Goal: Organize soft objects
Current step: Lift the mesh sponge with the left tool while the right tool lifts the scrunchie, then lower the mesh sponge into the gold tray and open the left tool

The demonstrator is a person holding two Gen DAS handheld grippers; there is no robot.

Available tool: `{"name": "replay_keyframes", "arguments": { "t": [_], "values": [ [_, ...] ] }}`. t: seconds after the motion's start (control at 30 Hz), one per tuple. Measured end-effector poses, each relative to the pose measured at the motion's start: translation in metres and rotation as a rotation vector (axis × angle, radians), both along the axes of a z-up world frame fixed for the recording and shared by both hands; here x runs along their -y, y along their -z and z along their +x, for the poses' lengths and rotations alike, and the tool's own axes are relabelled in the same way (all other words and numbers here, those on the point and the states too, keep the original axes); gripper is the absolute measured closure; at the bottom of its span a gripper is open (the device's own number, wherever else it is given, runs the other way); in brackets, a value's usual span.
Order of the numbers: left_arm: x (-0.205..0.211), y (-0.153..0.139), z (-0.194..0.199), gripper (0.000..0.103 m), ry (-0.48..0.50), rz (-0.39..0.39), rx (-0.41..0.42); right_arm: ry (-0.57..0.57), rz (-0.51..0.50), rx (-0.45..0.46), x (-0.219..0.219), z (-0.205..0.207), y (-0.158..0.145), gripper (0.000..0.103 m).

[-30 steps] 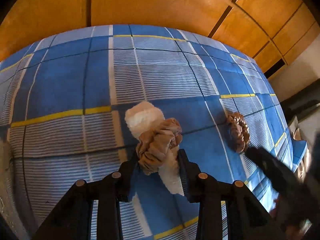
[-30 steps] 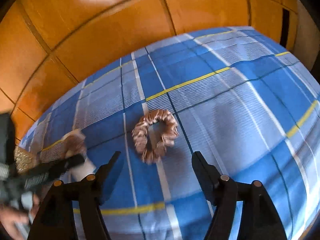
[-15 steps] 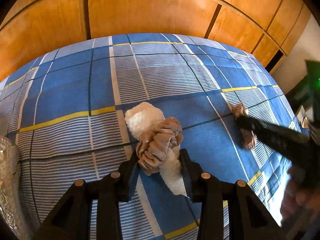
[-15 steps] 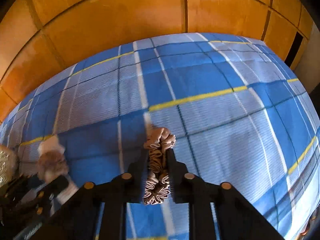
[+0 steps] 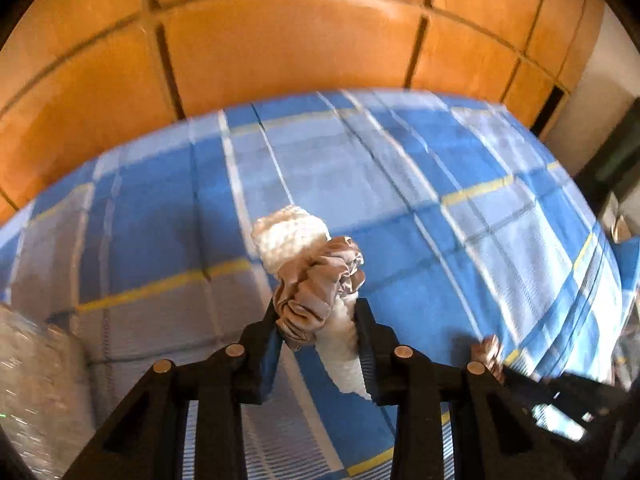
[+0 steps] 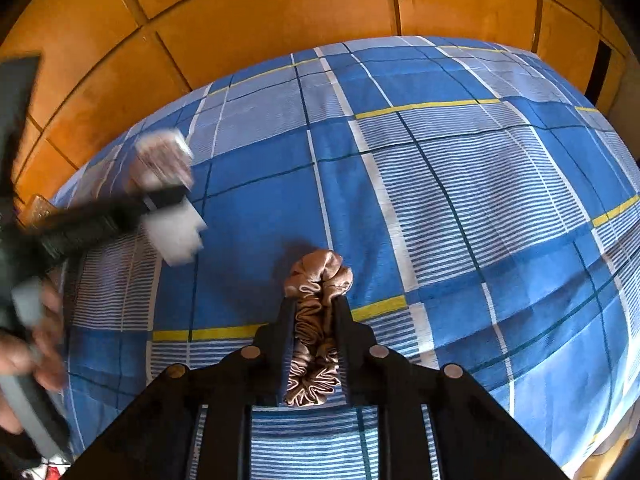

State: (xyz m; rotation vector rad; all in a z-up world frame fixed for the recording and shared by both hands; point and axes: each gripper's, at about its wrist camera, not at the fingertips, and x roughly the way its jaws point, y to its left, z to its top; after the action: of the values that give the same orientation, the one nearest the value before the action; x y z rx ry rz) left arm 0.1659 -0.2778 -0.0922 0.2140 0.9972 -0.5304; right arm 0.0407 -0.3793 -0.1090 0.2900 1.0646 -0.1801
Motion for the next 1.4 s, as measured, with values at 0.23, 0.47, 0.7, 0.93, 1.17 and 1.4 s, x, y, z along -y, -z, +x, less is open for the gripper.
{"name": "replay_keyframes", "arguments": {
  "t": [0.23, 0.47, 0.7, 0.93, 1.17, 1.4],
  "values": [
    [-0.030, -0.062, 0.021, 0.069, -0.074, -0.053, 0.121, -0.006, -0.028, 0.015, -0.001, 0.000, -0.001, 0.085],
    [-0.064, -0.107, 0.040, 0.069, -0.140, -0.060, 0.202, -0.003, -0.055, 0.020, -0.003, 0.001, -0.001, 0.085],
    [-0.122, -0.150, 0.052, 0.068, -0.223, -0.092, 0.247, 0.001, -0.086, 0.028, -0.008, -0.002, -0.002, 0.083],
    [-0.208, -0.196, 0.063, 0.068, -0.362, -0.099, 0.324, 0.011, -0.102, 0.021, -0.011, -0.001, -0.001, 0.083],
    [-0.309, -0.206, 0.036, 0.068, -0.505, -0.093, 0.403, 0.018, -0.135, 0.013, -0.014, 0.000, 0.001, 0.083],
    [-0.389, -0.176, -0.010, 0.068, -0.607, -0.096, 0.397, 0.030, -0.170, 0.011, -0.018, 0.001, 0.002, 0.083]
  ]
}}
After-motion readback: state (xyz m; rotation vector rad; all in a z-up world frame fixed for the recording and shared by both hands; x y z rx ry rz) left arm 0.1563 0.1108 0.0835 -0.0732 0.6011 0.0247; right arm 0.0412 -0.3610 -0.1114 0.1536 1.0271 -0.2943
